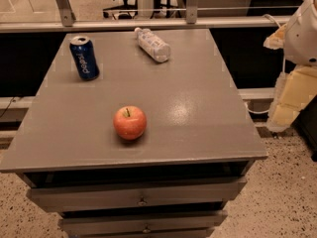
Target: Pick apple
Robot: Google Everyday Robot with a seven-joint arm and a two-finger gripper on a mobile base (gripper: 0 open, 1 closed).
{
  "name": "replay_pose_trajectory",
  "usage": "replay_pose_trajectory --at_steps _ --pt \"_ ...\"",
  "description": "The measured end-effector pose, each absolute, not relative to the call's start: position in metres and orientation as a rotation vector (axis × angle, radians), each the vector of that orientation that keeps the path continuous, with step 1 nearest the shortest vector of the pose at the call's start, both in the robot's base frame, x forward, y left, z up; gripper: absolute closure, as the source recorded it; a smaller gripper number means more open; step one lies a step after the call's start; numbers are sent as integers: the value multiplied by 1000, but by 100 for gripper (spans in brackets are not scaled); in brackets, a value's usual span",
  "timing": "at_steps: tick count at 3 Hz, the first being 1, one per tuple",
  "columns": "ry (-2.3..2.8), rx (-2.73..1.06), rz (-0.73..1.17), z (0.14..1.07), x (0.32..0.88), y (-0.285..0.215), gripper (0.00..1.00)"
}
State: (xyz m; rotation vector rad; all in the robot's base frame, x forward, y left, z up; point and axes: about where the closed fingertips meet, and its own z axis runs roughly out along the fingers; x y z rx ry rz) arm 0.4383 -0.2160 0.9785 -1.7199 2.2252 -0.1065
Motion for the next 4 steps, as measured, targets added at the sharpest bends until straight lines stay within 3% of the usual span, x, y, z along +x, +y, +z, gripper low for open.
replay_pose_trajectory --at_steps 2,4 --pt "2111 -1756 -30 969 456 -195 0" --pt "1910 -1813 379 916 476 -100 0"
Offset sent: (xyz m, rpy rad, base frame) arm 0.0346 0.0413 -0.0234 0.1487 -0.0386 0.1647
